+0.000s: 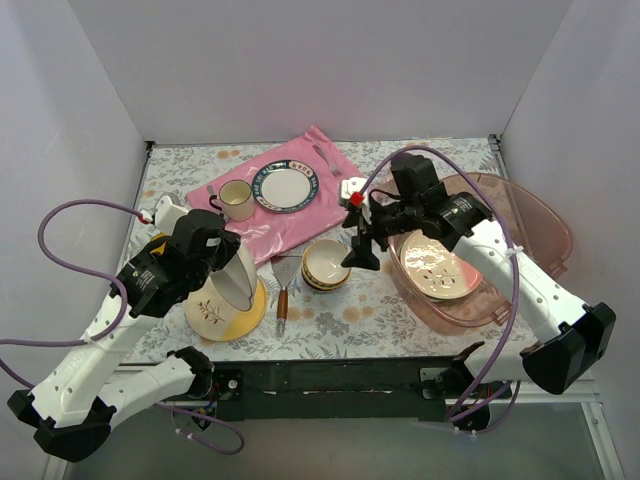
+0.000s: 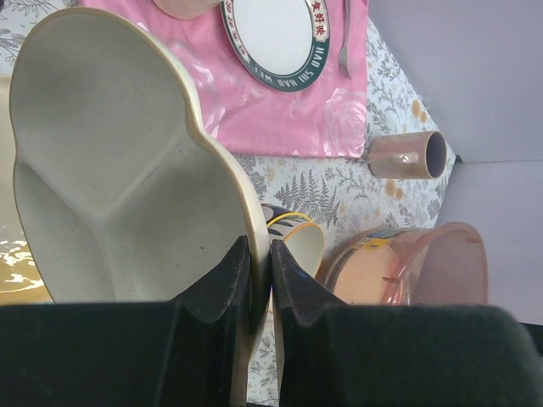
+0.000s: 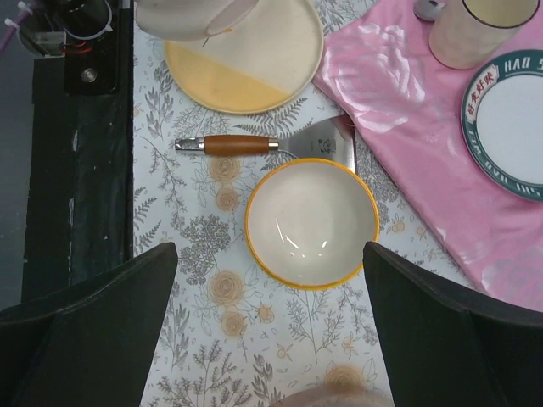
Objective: Place the mixed dishes into the plastic bin
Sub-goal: Pick up the plate at the center of the board.
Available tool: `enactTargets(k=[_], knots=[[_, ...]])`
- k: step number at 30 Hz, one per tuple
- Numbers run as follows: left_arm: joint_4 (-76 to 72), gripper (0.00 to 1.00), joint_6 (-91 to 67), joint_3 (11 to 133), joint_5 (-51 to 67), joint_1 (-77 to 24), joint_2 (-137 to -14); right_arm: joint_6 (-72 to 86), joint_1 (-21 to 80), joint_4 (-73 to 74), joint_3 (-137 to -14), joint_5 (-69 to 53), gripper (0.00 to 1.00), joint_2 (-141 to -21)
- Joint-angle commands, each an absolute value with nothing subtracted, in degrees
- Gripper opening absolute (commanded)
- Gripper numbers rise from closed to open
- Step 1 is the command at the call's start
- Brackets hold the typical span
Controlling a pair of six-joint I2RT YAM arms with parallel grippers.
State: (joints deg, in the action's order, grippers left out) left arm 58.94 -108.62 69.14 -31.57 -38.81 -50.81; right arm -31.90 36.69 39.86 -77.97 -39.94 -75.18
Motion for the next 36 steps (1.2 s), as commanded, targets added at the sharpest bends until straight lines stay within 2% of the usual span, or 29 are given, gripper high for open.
enactTargets(k=[1, 9, 21, 24, 27, 36], knots=[[51.07, 0.00, -111.44, 74.18, -36.21, -38.94, -48.96, -31.12, 41.47, 36.92, -81.82, -36.04, 0.98, -77.16], [49.13, 0.00, -115.39, 72.87, -36.39, -38.94, -48.69, -26.38, 50.96, 33.06, -87.09, -29.01, 0.98, -82.87], [47.98, 0.00, -132.61, 67.68, -39.81, -38.94, -48.08, -4.33, 58.88, 25.32, -92.81, -20.31, 0.99, -89.03], [48.43, 0.00, -137.54, 67.41, -41.30, -38.94, -48.43, -1.42, 61.87, 23.74, -92.73, -13.56, 0.98, -89.38], [47.73, 0.00, -140.09, 67.41, -42.18, -38.94, -49.13, 0.87, 64.86, 22.07, -91.50, -1.63, 0.99, -90.44], [45.35, 0.00, -142.20, 68.73, -40.78, -38.94, -50.45, 0.61, 72.15, 16.62, -86.94, 13.25, 0.97, -91.06]])
